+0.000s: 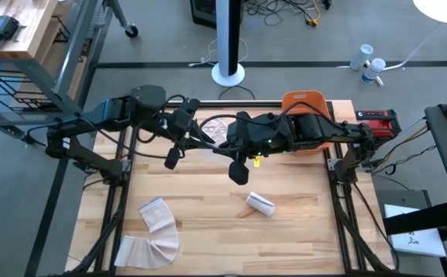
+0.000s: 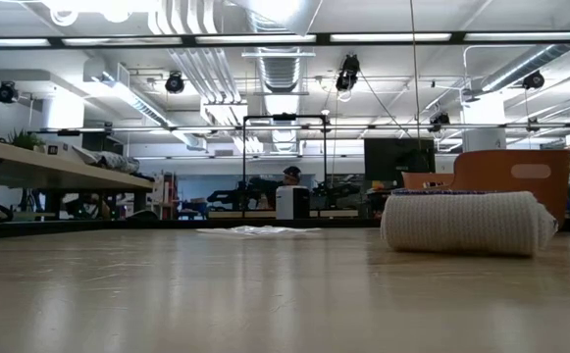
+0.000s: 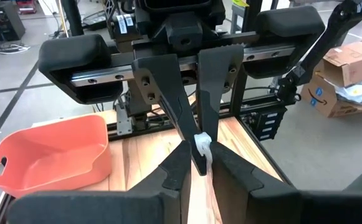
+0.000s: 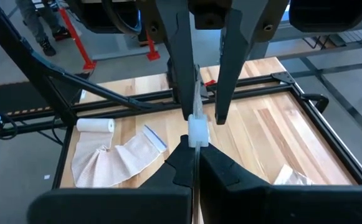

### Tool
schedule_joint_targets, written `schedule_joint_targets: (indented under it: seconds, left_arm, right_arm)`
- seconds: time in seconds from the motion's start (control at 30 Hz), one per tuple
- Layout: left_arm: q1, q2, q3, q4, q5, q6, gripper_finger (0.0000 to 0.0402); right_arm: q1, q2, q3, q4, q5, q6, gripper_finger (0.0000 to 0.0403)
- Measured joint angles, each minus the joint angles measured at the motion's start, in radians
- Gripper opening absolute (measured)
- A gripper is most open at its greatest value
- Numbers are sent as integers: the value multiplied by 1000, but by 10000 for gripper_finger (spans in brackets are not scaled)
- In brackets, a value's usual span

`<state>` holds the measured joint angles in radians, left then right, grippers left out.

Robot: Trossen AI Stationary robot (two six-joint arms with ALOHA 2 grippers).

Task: Roll bandage
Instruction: Open the transparent zip bag

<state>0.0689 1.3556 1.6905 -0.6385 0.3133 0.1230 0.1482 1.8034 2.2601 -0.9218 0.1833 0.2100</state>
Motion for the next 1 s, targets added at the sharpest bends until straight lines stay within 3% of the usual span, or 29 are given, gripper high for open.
schedule_joint_targets:
  seconds: [0.27, 0.5, 0.73, 1.0]
  left_arm:
    - [0, 0, 0, 0, 0, -28, 48]
    - [0, 3, 0, 1, 0, -66, 5]
    - [0, 1, 0, 2, -35, -64, 1]
    - [0, 0, 0, -8, -43, -64, 0]
  right_arm:
    - [0, 0, 0, -1, 0, 1, 0]
    - [0, 0, 0, -9, 1, 8, 0]
    - [0, 1, 7, -22, 4, 2, 4]
    - [2, 2, 42, -77, -1, -10, 95]
